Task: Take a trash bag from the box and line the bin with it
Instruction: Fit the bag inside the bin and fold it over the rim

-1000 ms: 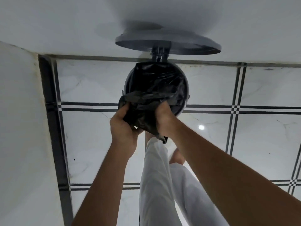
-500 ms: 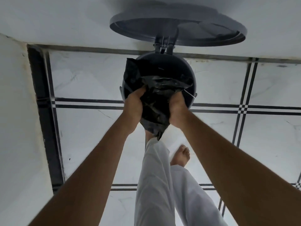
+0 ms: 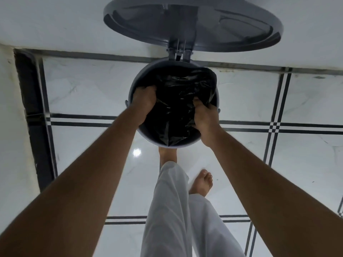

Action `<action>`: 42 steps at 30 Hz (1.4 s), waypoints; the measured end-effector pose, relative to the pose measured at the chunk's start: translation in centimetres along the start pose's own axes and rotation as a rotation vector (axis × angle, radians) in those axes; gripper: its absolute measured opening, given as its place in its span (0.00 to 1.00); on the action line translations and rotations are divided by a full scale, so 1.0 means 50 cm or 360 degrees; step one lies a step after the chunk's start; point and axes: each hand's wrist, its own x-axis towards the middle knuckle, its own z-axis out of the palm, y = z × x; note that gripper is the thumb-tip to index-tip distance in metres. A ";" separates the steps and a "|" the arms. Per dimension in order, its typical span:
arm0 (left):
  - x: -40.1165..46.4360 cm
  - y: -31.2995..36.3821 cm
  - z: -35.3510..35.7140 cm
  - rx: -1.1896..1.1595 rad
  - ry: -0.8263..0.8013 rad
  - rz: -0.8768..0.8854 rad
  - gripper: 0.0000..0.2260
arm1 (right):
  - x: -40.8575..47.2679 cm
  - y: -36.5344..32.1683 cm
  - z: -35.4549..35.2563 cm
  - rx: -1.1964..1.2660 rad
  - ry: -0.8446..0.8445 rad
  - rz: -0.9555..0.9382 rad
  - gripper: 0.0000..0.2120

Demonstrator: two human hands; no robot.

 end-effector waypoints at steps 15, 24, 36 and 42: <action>-0.083 -0.045 -0.244 -0.1200 -0.0357 -0.0202 0.06 | -0.043 -0.027 -0.139 0.0135 -0.0281 -0.0125 0.11; -0.063 -0.050 -0.237 0.0166 -0.0493 -0.0005 0.13 | -0.055 -0.008 -0.217 -0.0436 -0.1028 -0.0003 0.25; 0.008 -0.103 -0.252 0.0428 -0.0089 -0.0087 0.19 | 0.017 0.039 -0.228 -0.0523 -0.0127 0.0111 0.04; 0.035 -0.021 -0.240 0.0326 0.0183 0.0076 0.06 | 0.051 -0.014 -0.210 0.0147 -0.0064 0.0120 0.11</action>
